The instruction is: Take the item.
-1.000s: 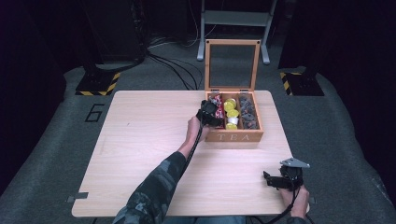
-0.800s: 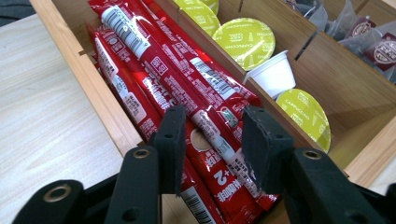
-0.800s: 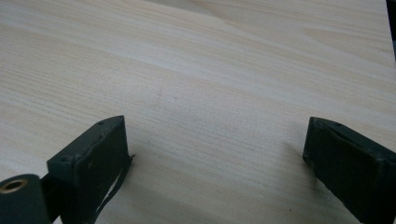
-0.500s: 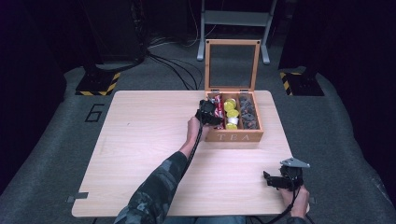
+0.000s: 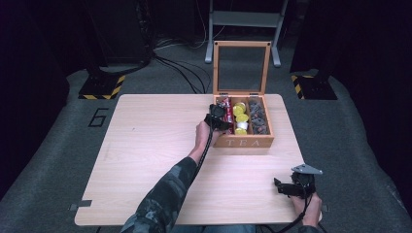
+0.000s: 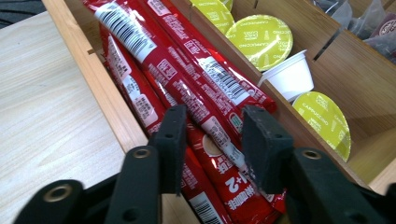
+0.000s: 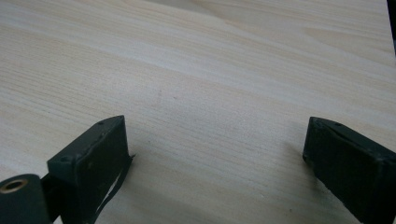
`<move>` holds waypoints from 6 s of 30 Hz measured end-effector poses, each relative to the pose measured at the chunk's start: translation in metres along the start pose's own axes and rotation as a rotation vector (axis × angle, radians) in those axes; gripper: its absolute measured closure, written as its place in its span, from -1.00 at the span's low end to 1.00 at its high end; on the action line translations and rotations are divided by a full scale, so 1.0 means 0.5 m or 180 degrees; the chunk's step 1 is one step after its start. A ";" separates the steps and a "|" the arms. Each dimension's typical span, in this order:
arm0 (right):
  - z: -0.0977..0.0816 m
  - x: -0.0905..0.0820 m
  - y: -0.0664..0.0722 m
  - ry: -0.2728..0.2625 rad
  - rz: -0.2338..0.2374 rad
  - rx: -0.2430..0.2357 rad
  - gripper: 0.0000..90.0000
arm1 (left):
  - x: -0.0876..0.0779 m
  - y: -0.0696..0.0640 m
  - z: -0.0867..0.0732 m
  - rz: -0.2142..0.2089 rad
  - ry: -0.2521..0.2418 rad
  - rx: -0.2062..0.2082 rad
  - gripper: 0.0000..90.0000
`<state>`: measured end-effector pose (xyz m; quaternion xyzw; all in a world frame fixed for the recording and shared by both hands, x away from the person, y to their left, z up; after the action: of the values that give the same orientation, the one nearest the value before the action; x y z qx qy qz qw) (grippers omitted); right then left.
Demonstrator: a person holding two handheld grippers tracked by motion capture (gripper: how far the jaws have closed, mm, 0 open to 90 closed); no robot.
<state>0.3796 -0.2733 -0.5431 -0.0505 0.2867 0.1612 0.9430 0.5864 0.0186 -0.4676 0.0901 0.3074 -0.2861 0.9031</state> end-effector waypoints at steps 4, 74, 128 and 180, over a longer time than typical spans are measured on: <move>0.000 0.000 0.000 -0.0001 -0.0001 0.0001 -0.86 | 0.000 0.003 -0.001 0.0002 -0.0004 -0.0018 0.47; 0.000 0.000 -0.001 -0.0001 0.0001 -0.0006 -0.86 | -0.001 0.014 0.010 -0.0002 -0.0190 -0.0171 0.86; 0.000 -0.001 0.000 0.0004 -0.0035 0.0036 -0.85 | -0.240 0.128 -0.016 -0.0075 -0.0901 -0.0264 0.87; 0.000 -0.001 -0.001 0.0001 -0.0058 0.0047 -0.85 | -0.182 0.323 -0.229 0.0639 -0.0337 -0.0884 0.87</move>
<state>0.3794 -0.2739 -0.5430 -0.0462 0.2875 0.1504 0.9448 0.5622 0.2319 -0.5055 -0.0204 0.2854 -0.1537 0.9458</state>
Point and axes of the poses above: each handheld gripper's, and its own axes: x roughly forward along the jaws, z roughly out of its top, y roughly to its left, the point moved 2 cm from there along x, roughly forward along the jaws, and after that the axes turned 9 degrees about -y, right-handed, at the moved point
